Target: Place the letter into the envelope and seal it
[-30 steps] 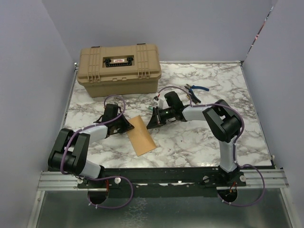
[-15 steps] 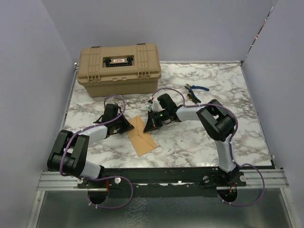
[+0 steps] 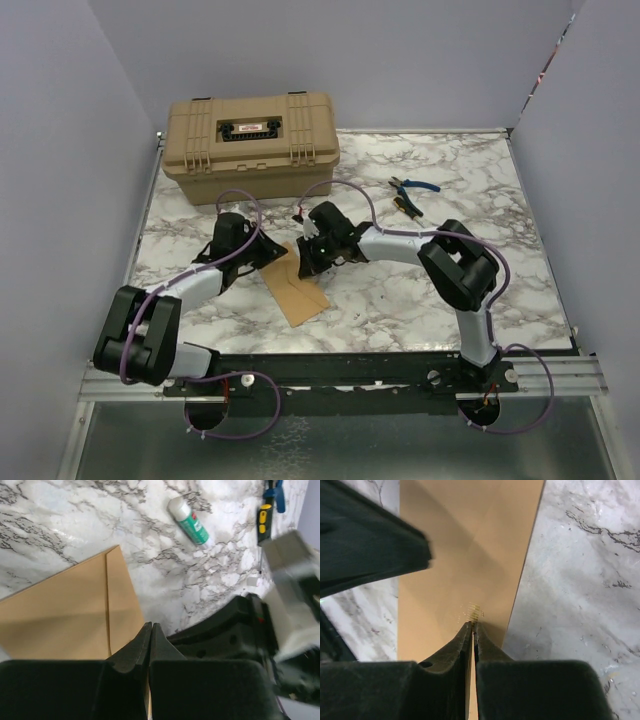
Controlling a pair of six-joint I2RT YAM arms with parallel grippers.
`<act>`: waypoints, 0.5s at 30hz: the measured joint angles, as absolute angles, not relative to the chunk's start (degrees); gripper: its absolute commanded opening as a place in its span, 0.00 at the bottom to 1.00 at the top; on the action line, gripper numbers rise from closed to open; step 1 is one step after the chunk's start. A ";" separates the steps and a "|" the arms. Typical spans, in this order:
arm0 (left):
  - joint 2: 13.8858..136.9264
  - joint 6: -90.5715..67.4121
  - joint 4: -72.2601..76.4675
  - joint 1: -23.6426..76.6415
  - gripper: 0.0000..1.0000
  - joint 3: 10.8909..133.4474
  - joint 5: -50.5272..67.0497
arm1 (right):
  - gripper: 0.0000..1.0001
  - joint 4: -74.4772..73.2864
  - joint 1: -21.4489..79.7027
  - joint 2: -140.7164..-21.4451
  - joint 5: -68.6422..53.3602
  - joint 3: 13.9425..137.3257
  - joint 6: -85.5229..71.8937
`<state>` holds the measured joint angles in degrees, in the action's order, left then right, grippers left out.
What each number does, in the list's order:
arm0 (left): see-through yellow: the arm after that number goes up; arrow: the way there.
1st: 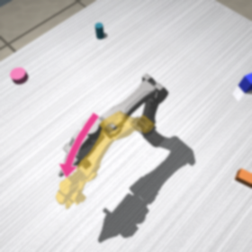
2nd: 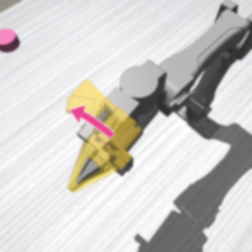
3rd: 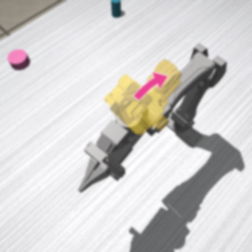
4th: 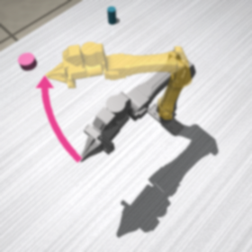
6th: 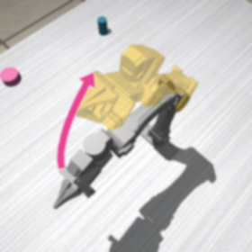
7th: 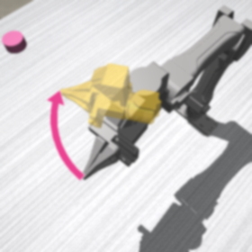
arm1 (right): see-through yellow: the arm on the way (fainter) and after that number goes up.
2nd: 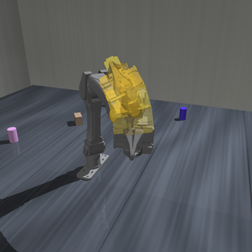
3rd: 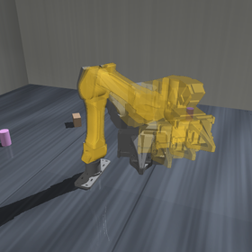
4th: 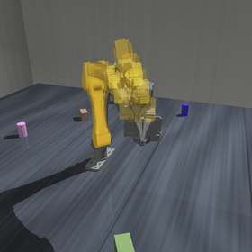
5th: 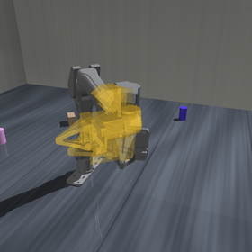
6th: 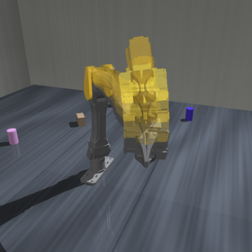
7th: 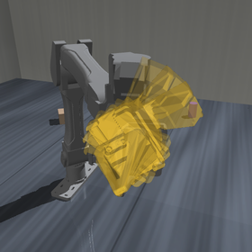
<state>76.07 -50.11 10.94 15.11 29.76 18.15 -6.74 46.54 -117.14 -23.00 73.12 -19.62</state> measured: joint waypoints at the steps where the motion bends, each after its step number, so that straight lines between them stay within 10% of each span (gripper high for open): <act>1: 76.88 -50.06 11.53 15.11 0.00 29.78 18.48 | 0.09 -7.16 47.29 -116.66 -20.84 73.14 -18.72; 15: 90.04 -49.84 12.93 15.07 0.00 32.38 21.52 | 0.14 -8.43 51.92 -113.45 -5.34 72.10 -6.55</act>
